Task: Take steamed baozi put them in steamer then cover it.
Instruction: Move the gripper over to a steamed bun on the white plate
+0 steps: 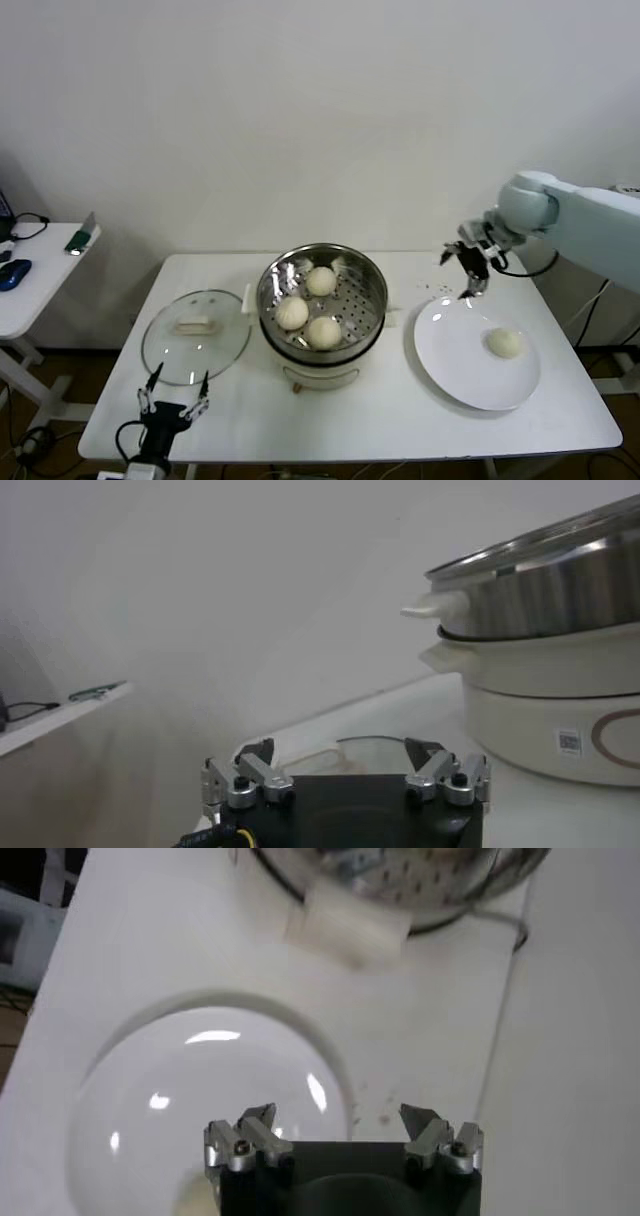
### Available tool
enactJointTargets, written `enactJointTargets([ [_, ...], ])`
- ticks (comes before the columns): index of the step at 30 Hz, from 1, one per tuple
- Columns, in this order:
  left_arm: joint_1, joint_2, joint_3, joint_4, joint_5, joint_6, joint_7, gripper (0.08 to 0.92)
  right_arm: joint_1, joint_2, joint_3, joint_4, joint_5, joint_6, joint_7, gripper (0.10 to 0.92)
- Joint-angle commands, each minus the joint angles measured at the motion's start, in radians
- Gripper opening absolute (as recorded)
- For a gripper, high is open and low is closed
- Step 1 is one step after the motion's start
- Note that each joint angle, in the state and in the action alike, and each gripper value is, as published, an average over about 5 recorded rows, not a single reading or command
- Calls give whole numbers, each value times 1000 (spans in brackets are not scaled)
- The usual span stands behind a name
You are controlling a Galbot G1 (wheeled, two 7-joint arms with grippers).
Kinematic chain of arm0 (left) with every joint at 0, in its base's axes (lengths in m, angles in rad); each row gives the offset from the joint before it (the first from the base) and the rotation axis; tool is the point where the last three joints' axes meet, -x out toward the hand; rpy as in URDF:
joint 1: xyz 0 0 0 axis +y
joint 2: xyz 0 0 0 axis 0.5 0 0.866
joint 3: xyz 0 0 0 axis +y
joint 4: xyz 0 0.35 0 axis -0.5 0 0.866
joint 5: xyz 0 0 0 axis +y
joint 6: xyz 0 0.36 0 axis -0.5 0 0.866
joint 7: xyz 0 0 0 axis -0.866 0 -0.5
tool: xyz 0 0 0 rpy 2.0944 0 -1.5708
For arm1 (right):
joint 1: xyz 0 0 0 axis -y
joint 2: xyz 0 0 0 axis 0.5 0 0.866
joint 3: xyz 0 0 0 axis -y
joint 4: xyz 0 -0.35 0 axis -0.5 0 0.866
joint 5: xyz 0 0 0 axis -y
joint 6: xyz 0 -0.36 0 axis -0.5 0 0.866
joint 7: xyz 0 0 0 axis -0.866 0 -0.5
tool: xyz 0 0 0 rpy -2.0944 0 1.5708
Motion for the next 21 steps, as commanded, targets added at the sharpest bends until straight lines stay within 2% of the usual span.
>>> enactJointTargets([
  [1,6,-2,-6,-11,-3,5,-1,823,-325,-122,238,-138,-157,-18,-42,823],
  [11,-2,-18,-2,-22,4,20,-7,823,-511,-62,408,-281,-317,64,-53,823],
  [21,-3,-21,-6,-14,10,19,-11,823,-540,-4,449,-326,-326,59,-44,823],
])
